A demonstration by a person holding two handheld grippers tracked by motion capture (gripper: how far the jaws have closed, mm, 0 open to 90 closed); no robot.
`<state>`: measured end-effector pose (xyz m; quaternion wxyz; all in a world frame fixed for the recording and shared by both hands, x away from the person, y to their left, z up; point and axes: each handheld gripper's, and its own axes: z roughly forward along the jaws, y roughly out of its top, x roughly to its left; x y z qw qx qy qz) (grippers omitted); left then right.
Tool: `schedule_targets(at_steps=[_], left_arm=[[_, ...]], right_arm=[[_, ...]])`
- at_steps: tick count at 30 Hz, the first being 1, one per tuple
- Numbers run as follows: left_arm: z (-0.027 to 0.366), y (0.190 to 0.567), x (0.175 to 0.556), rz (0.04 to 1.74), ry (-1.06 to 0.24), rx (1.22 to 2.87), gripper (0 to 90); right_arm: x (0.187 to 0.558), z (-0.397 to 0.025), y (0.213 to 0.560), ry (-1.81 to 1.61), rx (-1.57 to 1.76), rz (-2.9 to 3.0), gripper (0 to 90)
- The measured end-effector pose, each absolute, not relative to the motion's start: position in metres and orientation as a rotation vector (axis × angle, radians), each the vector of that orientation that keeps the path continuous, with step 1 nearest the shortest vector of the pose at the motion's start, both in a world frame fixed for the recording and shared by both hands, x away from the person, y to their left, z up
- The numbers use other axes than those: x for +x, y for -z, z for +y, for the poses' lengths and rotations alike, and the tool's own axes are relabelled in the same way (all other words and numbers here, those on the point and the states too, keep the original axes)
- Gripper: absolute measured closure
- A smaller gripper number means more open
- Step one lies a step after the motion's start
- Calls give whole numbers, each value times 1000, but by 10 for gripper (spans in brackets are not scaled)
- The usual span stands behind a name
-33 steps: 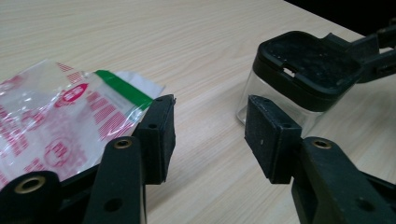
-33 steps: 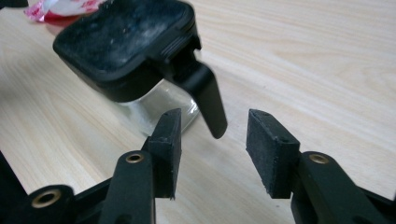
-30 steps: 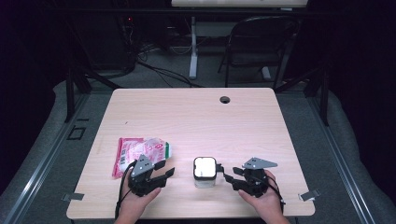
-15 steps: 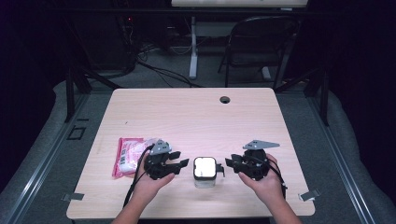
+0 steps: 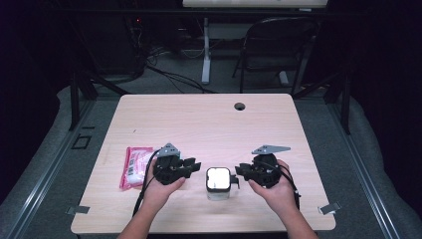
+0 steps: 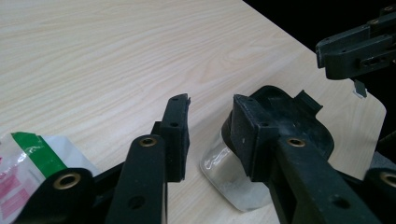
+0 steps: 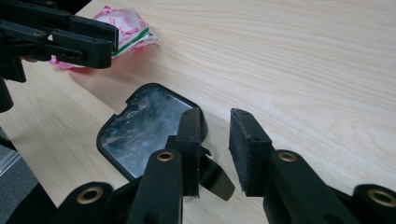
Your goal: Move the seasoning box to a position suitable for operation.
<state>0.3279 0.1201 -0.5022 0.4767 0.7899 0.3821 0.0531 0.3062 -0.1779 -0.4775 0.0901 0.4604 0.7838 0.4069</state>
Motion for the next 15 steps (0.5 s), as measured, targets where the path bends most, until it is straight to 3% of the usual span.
schedule_targets(at_steps=[15], left_arm=[[114,510,310,844,-123,2047,842]], right_arm=[[302,-168,495,-1205,1389,2384,792]])
